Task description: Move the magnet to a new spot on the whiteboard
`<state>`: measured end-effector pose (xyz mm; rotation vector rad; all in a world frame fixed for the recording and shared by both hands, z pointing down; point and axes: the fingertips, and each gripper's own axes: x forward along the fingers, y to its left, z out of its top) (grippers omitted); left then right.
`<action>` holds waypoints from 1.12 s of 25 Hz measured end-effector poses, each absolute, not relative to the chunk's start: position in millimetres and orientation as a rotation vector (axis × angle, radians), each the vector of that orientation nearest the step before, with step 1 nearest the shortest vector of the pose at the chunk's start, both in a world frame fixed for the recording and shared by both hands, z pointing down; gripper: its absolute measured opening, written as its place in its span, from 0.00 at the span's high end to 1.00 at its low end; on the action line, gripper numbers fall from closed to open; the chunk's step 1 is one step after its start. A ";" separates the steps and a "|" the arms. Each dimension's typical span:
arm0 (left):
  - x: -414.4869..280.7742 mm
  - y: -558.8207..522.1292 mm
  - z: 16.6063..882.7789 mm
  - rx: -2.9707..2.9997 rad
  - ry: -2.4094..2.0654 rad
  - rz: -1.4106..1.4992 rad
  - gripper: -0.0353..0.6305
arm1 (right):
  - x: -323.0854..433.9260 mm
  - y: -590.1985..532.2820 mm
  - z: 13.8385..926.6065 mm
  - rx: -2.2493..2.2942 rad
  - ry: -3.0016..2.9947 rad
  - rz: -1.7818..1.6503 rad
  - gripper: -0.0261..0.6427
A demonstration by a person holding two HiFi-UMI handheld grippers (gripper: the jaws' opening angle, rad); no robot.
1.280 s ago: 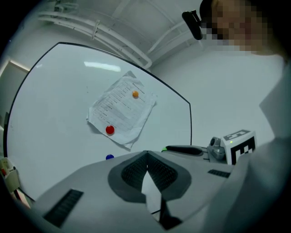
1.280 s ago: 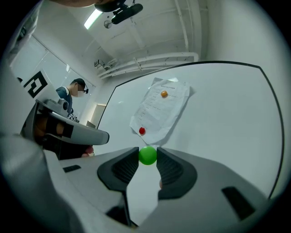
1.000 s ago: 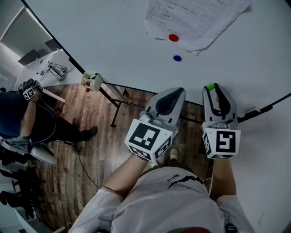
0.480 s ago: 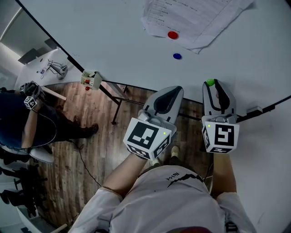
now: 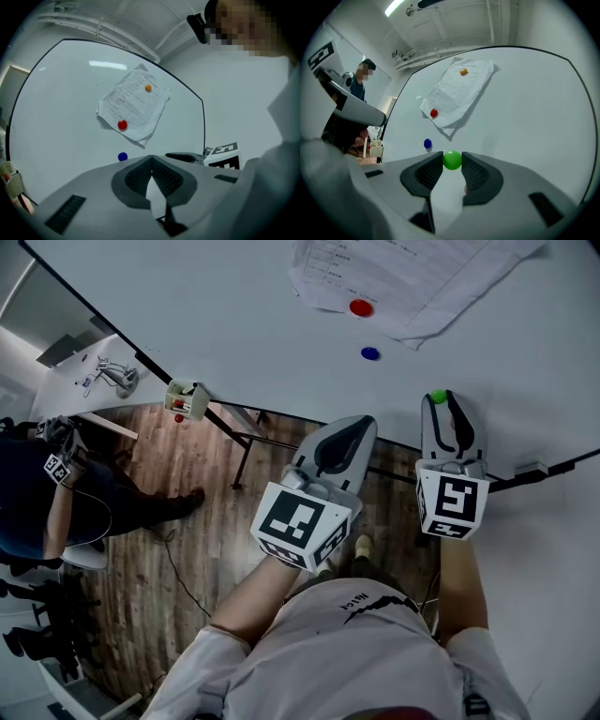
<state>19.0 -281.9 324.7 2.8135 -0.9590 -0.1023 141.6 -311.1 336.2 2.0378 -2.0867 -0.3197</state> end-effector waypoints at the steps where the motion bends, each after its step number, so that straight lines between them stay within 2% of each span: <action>1: 18.7 -283.9 325.8 2.811 -0.960 -0.099 0.93 | 142.5 -314.2 336.9 2.042 -2.080 -0.323 0.76; 28: 9.6 -319.3 347.4 2.780 -0.955 -0.039 0.93 | 160.3 -359.1 342.2 2.264 -1.932 -0.386 0.76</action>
